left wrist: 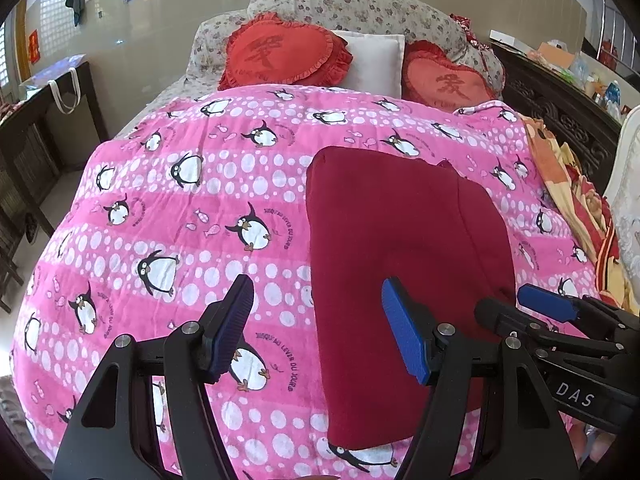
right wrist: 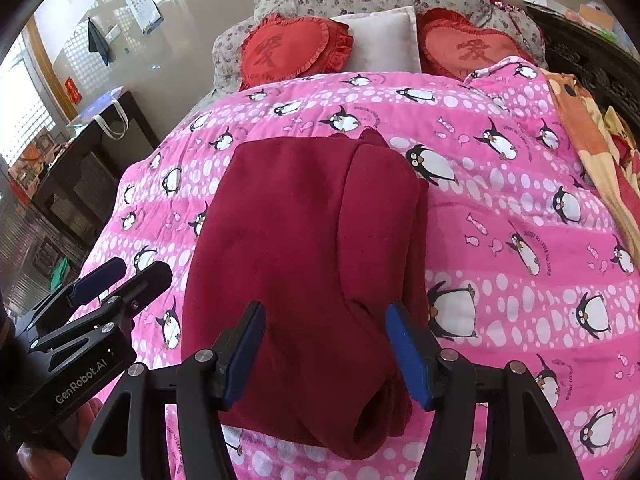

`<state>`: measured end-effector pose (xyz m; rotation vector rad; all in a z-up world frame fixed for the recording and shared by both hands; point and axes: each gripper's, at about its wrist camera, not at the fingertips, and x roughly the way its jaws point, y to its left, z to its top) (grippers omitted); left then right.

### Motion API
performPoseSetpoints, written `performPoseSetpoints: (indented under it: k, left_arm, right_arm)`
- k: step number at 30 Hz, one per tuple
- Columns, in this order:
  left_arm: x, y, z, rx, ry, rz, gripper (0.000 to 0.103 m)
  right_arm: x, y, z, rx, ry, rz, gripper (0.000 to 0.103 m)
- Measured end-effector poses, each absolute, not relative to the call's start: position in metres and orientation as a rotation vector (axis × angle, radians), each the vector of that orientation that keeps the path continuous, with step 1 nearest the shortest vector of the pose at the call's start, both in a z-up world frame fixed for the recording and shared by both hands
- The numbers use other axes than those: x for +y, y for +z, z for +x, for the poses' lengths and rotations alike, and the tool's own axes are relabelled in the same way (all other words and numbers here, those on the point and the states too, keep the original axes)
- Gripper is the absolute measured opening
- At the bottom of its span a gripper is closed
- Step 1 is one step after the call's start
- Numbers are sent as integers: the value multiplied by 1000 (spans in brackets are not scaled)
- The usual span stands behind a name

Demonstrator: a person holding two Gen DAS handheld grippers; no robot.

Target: Fold small clothes

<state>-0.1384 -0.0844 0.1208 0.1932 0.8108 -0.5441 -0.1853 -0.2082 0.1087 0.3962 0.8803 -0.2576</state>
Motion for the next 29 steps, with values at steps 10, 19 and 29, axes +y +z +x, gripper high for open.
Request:
performPoseSetpoints:
  k: [10,19,29]
  left_arm:
    - [-89,119,-138,816,-548,199,67]
    - [-93,118,-138,816,-554,206,67]
    - [-86,118,-126,831,-561,168,67]
  right_arm:
    - [-211,104,-184,887,-258,404,60]
    - [-213,103,-184,889,-256,408,60]
    - [-218,99,-184,900,-249,410,61]
